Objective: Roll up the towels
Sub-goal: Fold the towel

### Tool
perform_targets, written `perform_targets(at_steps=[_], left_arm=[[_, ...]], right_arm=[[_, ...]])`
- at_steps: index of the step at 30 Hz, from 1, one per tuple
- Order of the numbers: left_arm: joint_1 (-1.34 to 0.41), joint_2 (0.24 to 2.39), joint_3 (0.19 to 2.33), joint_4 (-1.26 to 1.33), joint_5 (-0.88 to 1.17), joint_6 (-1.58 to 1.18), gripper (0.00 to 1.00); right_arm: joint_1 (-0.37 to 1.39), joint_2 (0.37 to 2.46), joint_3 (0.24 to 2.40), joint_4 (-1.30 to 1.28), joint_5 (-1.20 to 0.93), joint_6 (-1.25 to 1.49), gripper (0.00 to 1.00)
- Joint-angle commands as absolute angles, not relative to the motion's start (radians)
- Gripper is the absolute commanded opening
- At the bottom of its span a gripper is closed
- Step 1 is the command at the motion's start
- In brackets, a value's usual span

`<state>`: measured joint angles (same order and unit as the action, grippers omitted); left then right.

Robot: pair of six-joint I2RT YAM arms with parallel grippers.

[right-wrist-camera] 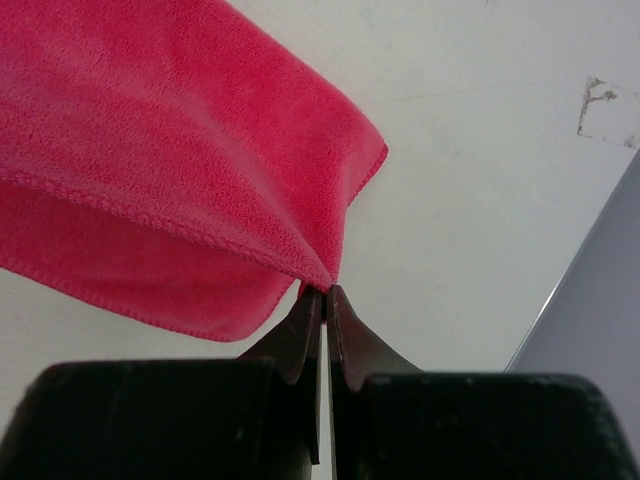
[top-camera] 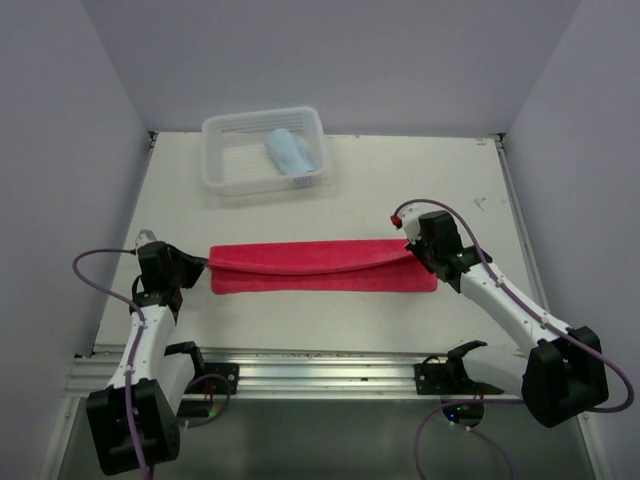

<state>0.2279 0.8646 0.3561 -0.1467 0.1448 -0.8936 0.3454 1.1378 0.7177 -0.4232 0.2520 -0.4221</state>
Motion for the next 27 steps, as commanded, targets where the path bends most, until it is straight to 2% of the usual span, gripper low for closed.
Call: perform_targets(at_steps=[1, 11, 14, 15, 17, 18, 19, 20, 21, 22, 24, 26, 27], left_arm=[[0.229, 0.842, 0.345, -0.129, 0.143, -0.858, 0.0], [0.229, 0.816, 0.315, -0.132, 0.163, -0.851, 0.0], [0.229, 0.796, 0.301, -0.127, 0.181, -0.842, 0.0], [0.229, 0.782, 0.301, -0.133, 0.193, -0.839, 0.01], [0.229, 0.752, 0.296, -0.141, 0.209, -0.835, 0.15], [0.229, 0.74, 0.295, -0.146, 0.21, -0.833, 0.19], [0.229, 0.729, 0.296, -0.153, 0.213, -0.828, 0.28], [0.229, 0.703, 0.296, -0.159, 0.216, -0.828, 0.33], [0.229, 0.687, 0.296, -0.178, 0.219, -0.828, 0.36], [0.229, 0.675, 0.301, -0.186, 0.219, -0.827, 0.4], [0.229, 0.644, 0.304, -0.21, 0.219, -0.825, 0.43], [0.229, 0.624, 0.314, -0.227, 0.215, -0.822, 0.44], [0.229, 0.624, 0.321, -0.232, 0.212, -0.822, 0.44]], right_arm=[[0.374, 1.143, 0.71, -0.469, 0.313, -0.42, 0.0], [0.44, 1.143, 0.689, -0.509, 0.429, -0.445, 0.05], [0.454, 1.135, 0.684, -0.512, 0.429, -0.446, 0.1], [0.457, 1.131, 0.683, -0.514, 0.43, -0.448, 0.15], [0.466, 1.126, 0.684, -0.525, 0.416, -0.443, 0.24], [0.468, 1.121, 0.684, -0.528, 0.405, -0.44, 0.27], [0.469, 1.109, 0.684, -0.529, 0.393, -0.434, 0.35], [0.469, 1.103, 0.684, -0.531, 0.384, -0.431, 0.38], [0.469, 1.098, 0.686, -0.534, 0.379, -0.425, 0.46], [0.472, 1.091, 0.687, -0.535, 0.374, -0.423, 0.49], [0.471, 1.085, 0.692, -0.54, 0.364, -0.413, 0.51], [0.471, 1.072, 0.698, -0.546, 0.37, -0.4, 0.64], [0.471, 1.071, 0.706, -0.551, 0.373, -0.382, 0.64]])
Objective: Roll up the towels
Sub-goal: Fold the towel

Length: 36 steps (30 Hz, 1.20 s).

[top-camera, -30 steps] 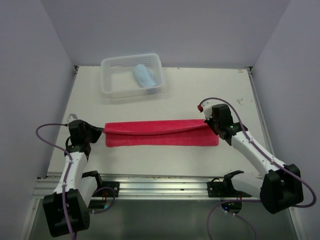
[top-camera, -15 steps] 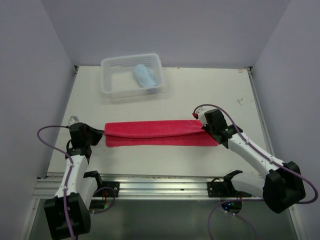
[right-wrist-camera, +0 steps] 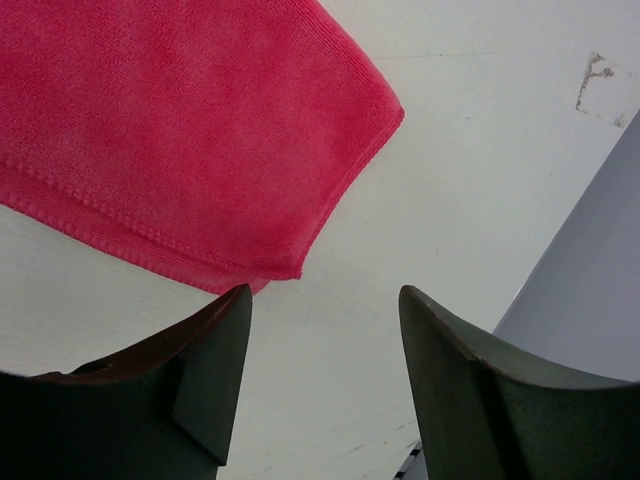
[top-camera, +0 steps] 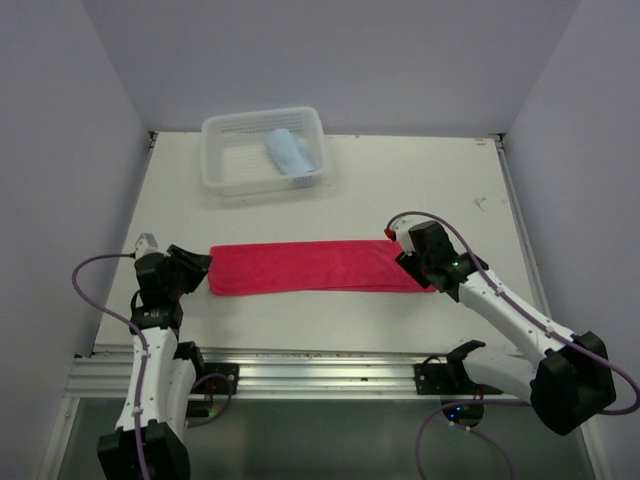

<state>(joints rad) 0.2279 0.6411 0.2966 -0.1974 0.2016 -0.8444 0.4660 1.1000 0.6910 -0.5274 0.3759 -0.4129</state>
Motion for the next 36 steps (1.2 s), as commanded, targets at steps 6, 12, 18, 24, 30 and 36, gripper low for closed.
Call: perform_targets(at_steps=[6, 12, 18, 24, 30, 36], left_arm=[[0.229, 0.655, 0.411, -0.227, 0.176, -0.781, 0.48], [0.229, 0.784, 0.581, -0.227, 0.23, -0.651, 0.52], [0.229, 0.899, 0.761, -0.278, 0.291, -0.542, 0.58], [0.2, 0.953, 0.801, -0.272, 0.29, -0.486, 0.65], [0.075, 0.945, 0.749, -0.241, 0.114, -0.413, 0.78], [0.069, 0.928, 0.746, -0.244, 0.136, -0.403, 0.81]], right_arm=[[0.44, 1.054, 0.762, -0.52, 0.382, -0.246, 0.71], [0.269, 1.123, 0.849, -0.508, 0.361, 0.095, 0.75], [0.005, 1.262, 0.884, -0.565, 0.056, 0.325, 0.69], [-0.124, 1.322, 0.761, -0.405, -0.135, 0.435, 0.65], [-0.129, 1.385, 0.687, -0.308, -0.233, 0.459, 0.64], [-0.129, 1.41, 0.657, -0.288, -0.183, 0.448, 0.61]])
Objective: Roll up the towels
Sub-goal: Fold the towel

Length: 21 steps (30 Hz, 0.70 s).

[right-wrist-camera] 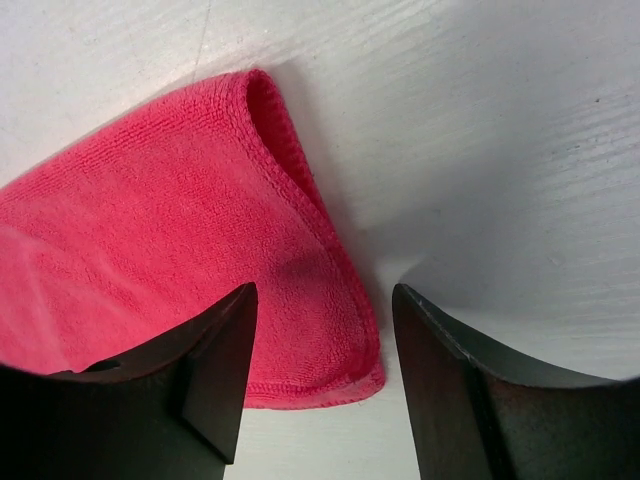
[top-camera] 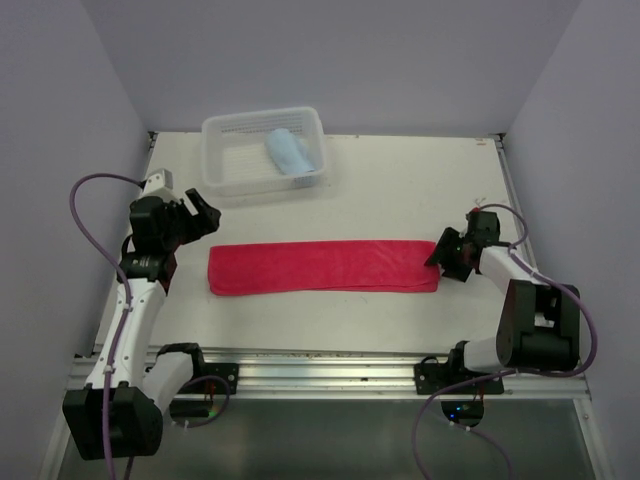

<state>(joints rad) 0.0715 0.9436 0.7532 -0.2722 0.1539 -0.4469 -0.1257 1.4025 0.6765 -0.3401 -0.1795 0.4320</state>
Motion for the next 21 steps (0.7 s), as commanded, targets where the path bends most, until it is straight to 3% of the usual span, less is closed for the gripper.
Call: perform_targets(at_steps=[1, 4, 11, 21], left_arm=[[0.068, 0.93, 0.749, -0.247, 0.141, -0.4, 0.81], [0.063, 0.931, 0.747, -0.249, 0.155, -0.397, 0.81], [0.063, 0.908, 0.741, -0.245, 0.158, -0.397, 0.82], [0.063, 0.908, 0.738, -0.241, 0.189, -0.402, 0.82]], right_arm=[[-0.13, 1.414, 0.66, -0.29, -0.167, 0.445, 0.59], [-0.129, 1.422, 0.664, -0.293, -0.158, 0.437, 0.57], [-0.129, 1.46, 0.684, -0.279, -0.15, 0.417, 0.36], [-0.126, 1.471, 0.706, -0.307, -0.114, 0.39, 0.2]])
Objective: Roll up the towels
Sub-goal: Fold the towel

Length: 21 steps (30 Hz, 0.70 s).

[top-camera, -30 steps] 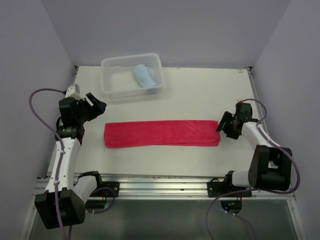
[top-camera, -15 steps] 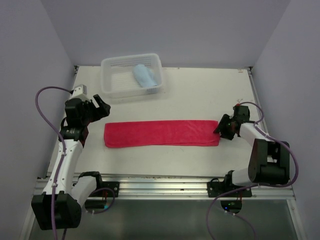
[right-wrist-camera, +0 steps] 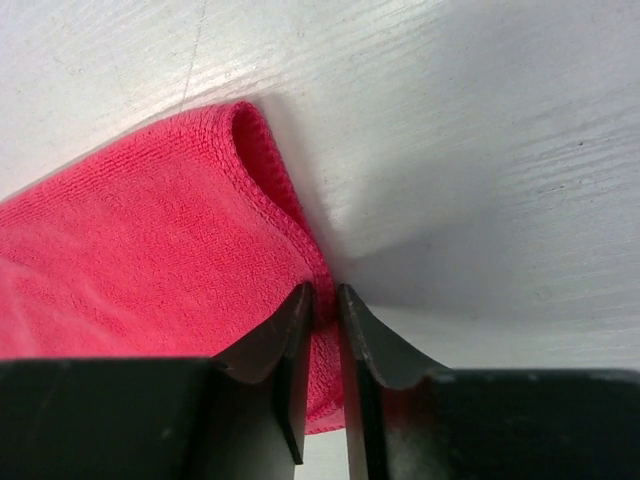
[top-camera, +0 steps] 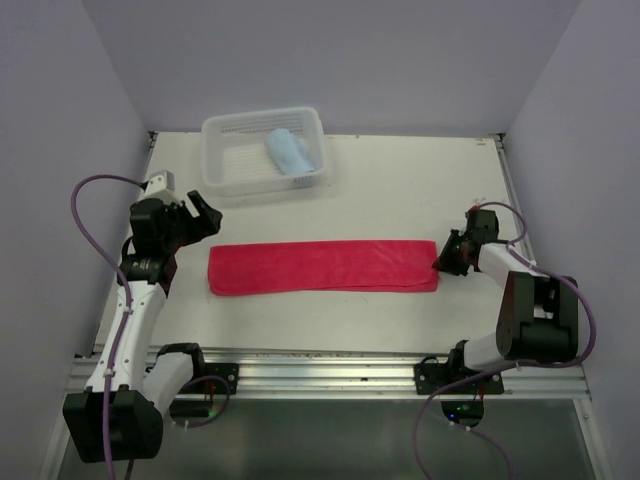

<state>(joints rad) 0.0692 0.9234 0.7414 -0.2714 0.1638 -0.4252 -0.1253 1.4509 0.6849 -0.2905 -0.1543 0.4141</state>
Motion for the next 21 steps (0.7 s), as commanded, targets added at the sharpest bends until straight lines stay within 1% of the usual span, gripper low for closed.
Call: perform_targets(at_steps=[1, 4, 7, 14, 18, 21], left_arm=[[0.064, 0.907, 0.736, -0.242, 0.19, -0.402, 0.82], [0.063, 0.905, 0.735, -0.238, 0.196, -0.403, 0.82], [0.063, 0.904, 0.735, -0.238, 0.196, -0.403, 0.82], [0.063, 0.905, 0.73, -0.233, 0.213, -0.405, 0.83], [0.061, 0.904, 0.729, -0.232, 0.216, -0.407, 0.83], [0.058, 0.905, 0.727, -0.23, 0.218, -0.407, 0.83]], right_arm=[[-0.124, 1.473, 0.707, -0.305, -0.114, 0.39, 0.18], [-0.123, 1.477, 0.718, -0.313, -0.117, 0.39, 0.08], [-0.123, 1.457, 0.742, -0.342, -0.095, 0.388, 0.0], [-0.123, 1.398, 0.865, -0.507, 0.069, 0.313, 0.0], [-0.123, 1.368, 0.948, -0.567, 0.214, 0.279, 0.0], [-0.123, 1.356, 1.007, -0.59, 0.265, 0.255, 0.0]])
